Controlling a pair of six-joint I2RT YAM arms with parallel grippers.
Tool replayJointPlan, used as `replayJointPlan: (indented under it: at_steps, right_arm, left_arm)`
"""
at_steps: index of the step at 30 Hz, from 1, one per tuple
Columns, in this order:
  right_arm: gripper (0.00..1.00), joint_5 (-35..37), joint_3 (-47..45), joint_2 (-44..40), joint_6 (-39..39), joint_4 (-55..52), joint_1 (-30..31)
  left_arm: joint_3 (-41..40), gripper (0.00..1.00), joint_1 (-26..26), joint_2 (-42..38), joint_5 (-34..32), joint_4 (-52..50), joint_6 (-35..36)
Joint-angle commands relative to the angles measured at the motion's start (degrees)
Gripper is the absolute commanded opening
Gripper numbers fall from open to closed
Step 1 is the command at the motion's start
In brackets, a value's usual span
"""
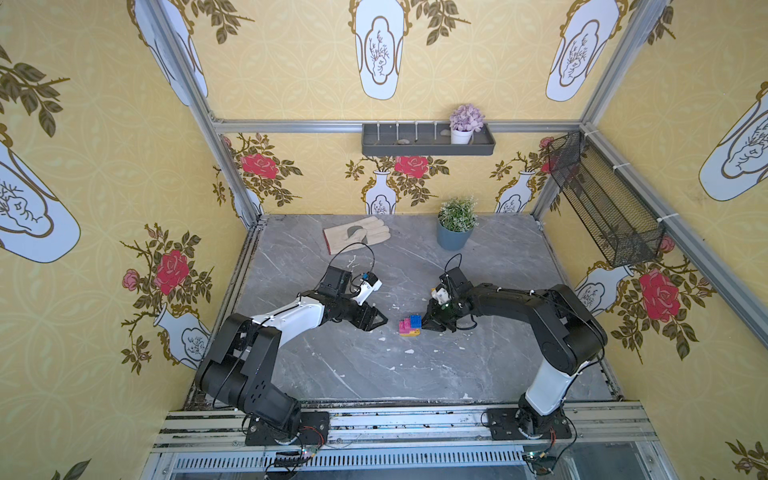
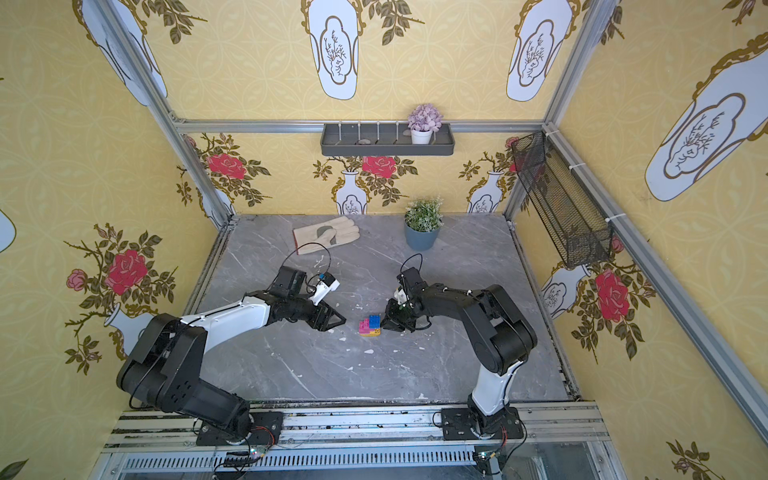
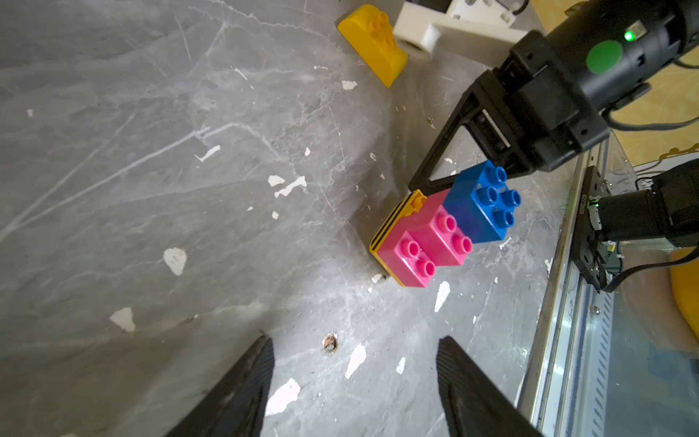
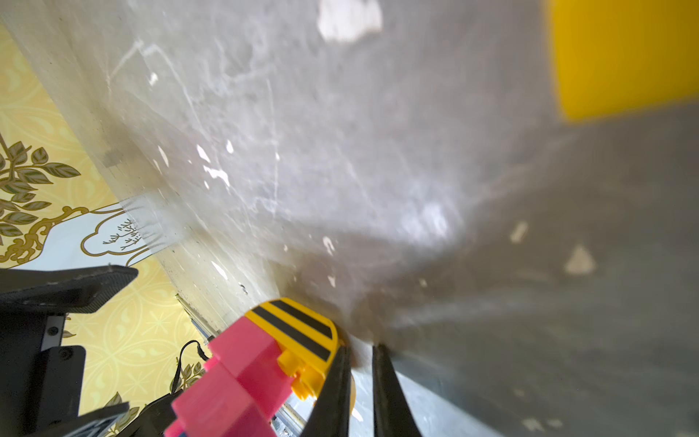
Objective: Assemble the letter s with lego
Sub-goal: Adjust the lego brick at the center of the board.
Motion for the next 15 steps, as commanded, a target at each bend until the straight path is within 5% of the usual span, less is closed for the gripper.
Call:
replayJointPlan:
  at_steps: [1, 5, 8, 12, 15]
  right_arm:
    - [0.17, 6.2, 0.7, 0.6, -1.8, -5.5, -0.7]
    - [0.39, 8.7, 1.3, -3.2, -4.5, -11.2, -1.8]
    - [0.47, 11.1, 3.3, -7.1, -8.1, -17.0, -3.6]
    - [0.66, 10.2, 5.8, -8.8, -12.3, -21.2, -8.9]
    - [0.69, 10.5, 9.0, -6.7, -15.9, -23.3, -12.0]
  left_arm:
    - [-0.6, 0.71, 0.3, -0.3, 0.4, -0.1, -0.3]
    - [-4.0, 0.71, -0.6, -5.7, 0.9, 2.4, 4.0]
    - [-6.7, 0.80, -0.4, -10.2, -1.3, 6.7, 0.5]
    - [-0.4, 0.77, 0.0, -1.9, 1.4, 0.2, -4.3]
    - [1.9, 0.72, 0.0, 3.7, 5.4, -0.4, -10.4]
